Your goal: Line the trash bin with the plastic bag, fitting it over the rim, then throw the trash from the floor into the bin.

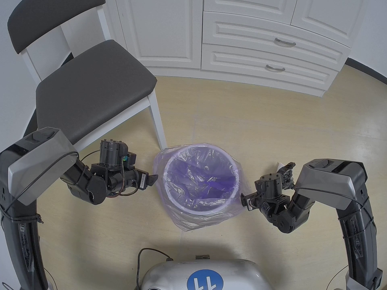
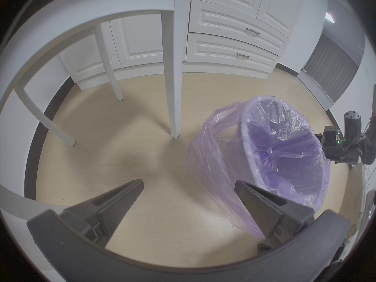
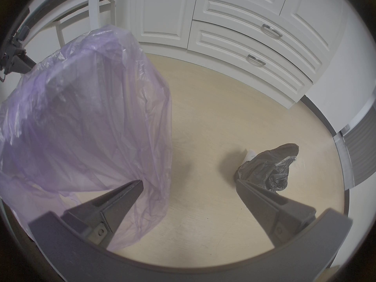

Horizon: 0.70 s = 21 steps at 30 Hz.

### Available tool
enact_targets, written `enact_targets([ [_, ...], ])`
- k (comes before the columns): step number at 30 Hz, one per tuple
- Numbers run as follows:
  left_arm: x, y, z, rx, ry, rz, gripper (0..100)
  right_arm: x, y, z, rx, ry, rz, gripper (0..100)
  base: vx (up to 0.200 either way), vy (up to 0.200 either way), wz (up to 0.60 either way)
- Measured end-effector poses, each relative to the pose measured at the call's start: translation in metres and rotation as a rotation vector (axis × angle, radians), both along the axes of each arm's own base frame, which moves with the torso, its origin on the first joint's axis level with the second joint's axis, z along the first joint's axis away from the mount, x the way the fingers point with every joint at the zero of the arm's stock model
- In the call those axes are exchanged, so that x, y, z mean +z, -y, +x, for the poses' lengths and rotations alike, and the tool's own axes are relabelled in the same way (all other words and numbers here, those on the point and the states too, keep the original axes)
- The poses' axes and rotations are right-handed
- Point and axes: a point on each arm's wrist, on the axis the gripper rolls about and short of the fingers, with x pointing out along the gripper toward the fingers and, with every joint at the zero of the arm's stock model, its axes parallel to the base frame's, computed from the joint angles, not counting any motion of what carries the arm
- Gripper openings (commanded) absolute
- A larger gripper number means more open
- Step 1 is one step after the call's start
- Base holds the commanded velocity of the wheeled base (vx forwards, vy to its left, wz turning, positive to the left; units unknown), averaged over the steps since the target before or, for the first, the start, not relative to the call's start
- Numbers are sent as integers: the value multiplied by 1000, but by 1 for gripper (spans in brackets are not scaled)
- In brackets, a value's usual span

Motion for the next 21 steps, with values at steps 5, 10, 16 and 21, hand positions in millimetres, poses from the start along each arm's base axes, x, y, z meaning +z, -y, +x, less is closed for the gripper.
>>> enact_targets([
  [5,-7,0,7,7,-3,-1,100,6,-2,-4,6,7,8,100,0,0,0],
  [10,-24,1,17,44,-14,21,100,21,-5,-12,21,42,20,100,0,0,0],
  [16,-51,5,35,132,-20,76,100,40,-8,-24,41,72,29,100,0,0,0],
  [21,-72,10,44,157,-31,86,100,52,-9,-31,52,88,29,100,0,0,0],
])
